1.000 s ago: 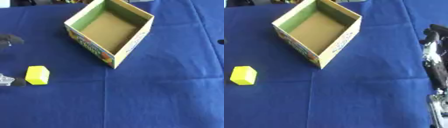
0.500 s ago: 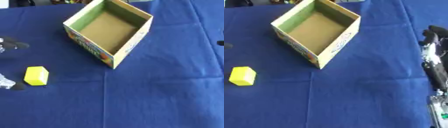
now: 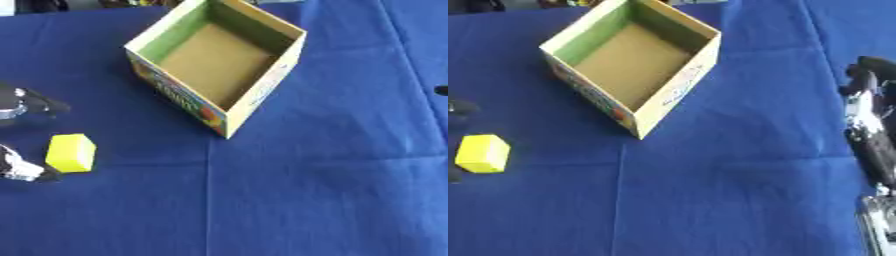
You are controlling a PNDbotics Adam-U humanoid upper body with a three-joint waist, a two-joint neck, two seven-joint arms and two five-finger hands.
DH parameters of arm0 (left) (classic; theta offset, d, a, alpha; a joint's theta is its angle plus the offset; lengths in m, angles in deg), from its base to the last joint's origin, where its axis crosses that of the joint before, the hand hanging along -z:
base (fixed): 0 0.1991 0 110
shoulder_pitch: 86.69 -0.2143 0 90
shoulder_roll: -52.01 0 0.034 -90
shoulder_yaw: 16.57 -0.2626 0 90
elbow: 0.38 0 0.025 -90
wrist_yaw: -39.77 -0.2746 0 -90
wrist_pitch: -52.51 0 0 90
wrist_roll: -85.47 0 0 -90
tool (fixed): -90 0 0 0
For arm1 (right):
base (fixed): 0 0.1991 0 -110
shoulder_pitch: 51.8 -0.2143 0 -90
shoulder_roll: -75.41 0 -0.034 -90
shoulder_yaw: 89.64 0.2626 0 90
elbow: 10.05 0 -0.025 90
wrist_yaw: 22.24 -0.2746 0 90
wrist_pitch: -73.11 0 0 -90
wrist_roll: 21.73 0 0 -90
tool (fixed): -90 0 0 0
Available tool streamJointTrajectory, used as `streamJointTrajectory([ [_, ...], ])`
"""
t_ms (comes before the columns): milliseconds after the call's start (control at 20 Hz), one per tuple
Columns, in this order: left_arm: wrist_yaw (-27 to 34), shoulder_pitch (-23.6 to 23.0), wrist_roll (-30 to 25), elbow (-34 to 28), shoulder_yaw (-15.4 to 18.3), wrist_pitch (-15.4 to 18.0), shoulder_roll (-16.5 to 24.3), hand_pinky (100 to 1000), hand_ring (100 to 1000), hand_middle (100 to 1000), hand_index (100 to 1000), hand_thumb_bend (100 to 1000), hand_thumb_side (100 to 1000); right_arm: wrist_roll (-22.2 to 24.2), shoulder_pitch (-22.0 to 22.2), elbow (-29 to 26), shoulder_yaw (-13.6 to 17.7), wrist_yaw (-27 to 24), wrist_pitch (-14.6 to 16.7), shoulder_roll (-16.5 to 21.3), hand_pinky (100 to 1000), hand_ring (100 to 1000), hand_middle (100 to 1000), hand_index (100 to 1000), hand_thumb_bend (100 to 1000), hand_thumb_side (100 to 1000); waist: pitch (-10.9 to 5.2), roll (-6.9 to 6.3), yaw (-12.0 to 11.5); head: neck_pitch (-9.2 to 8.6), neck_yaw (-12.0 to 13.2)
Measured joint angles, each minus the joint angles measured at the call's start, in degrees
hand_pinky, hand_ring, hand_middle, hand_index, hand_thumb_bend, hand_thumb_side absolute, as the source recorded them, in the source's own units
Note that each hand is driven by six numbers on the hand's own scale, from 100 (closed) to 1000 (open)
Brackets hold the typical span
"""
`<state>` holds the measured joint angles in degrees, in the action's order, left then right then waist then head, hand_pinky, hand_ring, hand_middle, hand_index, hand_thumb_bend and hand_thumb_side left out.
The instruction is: Pick up objects on the table and place them in the box.
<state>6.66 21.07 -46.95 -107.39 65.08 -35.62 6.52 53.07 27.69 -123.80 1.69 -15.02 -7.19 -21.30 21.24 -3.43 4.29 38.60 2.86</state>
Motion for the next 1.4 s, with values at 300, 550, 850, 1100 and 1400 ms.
streamJointTrajectory([
  [300, -0.6, 1.0, -0.3, 1.7, -1.1, -0.3, -0.7, 620, 800, 793, 1000, 716, 806, 0.1, 0.0, 0.0, -0.1, 0.0, -0.1, -0.3, 639, 782, 599, 742, 100, 524, 0.28, 0.03, 0.2, -0.43, 0.2],
  [550, -1.4, 1.8, -0.7, 3.1, -2.4, 0.0, -1.8, 609, 794, 796, 1000, 727, 816, 0.1, 0.0, 0.0, -0.1, 0.1, -0.1, -0.4, 640, 782, 598, 742, 100, 523, 0.44, 0.09, 0.4, -0.50, 0.7],
  [850, -1.4, 2.6, -2.1, 4.7, -3.5, 0.8, -2.7, 612, 797, 802, 1000, 744, 805, 0.1, 0.0, 0.0, -0.2, 0.3, -0.1, -0.5, 639, 782, 595, 741, 100, 520, 0.79, 0.06, 0.6, -0.93, 0.9],
  [1100, -2.8, 3.2, -2.7, 6.1, -4.2, 1.3, -3.1, 581, 774, 766, 978, 734, 784, 0.0, 0.0, 0.0, -0.3, 0.3, -0.2, -0.8, 639, 780, 594, 740, 100, 520, 1.02, 0.02, 0.7, -1.00, 1.0],
  [1400, -5.6, 3.8, -0.8, 6.6, -4.9, 2.2, -3.6, 426, 642, 611, 872, 630, 728, 0.0, 0.0, 0.0, -0.3, 0.4, -0.2, -1.0, 640, 781, 593, 740, 100, 520, 1.14, 0.00, 0.7, -1.16, 1.0],
])
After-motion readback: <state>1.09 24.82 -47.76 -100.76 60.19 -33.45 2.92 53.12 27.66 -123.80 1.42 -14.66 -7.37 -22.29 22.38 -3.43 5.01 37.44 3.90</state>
